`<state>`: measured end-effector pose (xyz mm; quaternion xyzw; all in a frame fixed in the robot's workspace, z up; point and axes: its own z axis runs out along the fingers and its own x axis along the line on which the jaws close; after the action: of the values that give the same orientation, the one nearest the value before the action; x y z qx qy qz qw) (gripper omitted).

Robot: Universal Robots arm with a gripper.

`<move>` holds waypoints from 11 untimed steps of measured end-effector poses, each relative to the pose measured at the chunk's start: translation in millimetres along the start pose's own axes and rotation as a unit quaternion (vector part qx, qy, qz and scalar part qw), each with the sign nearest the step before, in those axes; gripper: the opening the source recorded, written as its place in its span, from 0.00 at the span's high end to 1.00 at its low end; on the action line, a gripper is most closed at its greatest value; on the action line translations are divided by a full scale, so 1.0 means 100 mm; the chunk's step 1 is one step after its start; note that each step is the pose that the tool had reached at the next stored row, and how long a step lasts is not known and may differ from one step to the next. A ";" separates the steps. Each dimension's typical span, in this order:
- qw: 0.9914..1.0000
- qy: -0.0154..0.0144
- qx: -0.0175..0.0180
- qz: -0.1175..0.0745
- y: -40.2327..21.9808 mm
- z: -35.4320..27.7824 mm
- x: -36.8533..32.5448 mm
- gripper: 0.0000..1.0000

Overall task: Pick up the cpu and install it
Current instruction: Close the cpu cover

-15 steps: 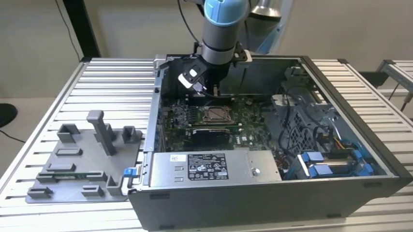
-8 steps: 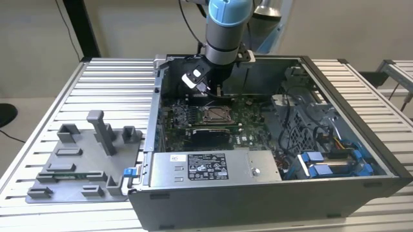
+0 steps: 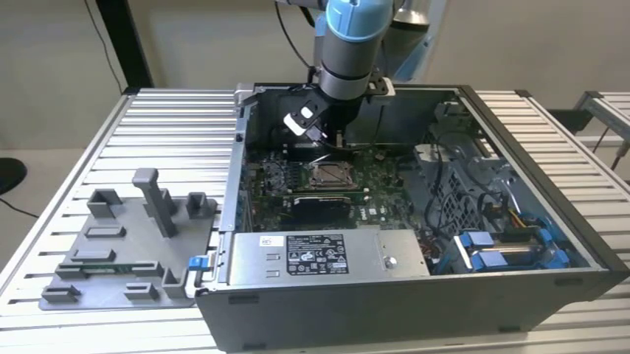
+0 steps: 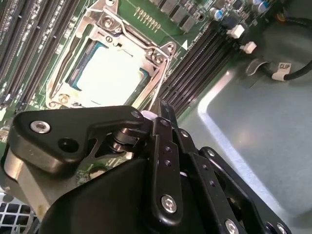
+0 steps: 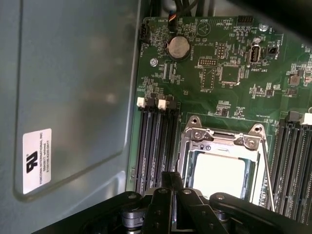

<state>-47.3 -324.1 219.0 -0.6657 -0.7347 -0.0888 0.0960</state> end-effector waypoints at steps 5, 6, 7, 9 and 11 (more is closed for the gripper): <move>1.000 -0.001 0.000 0.000 0.033 0.017 -0.008 1.00; 1.000 -0.001 0.000 0.000 0.040 0.022 -0.010 1.00; 1.000 -0.002 0.000 0.000 0.047 0.026 -0.012 1.00; 1.000 -0.003 0.000 0.000 0.065 0.034 -0.016 1.00; 1.000 -0.003 0.000 0.000 0.080 0.044 -0.020 1.00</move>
<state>-39.3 -324.1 214.3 -0.6660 -0.7350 -0.0862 0.0939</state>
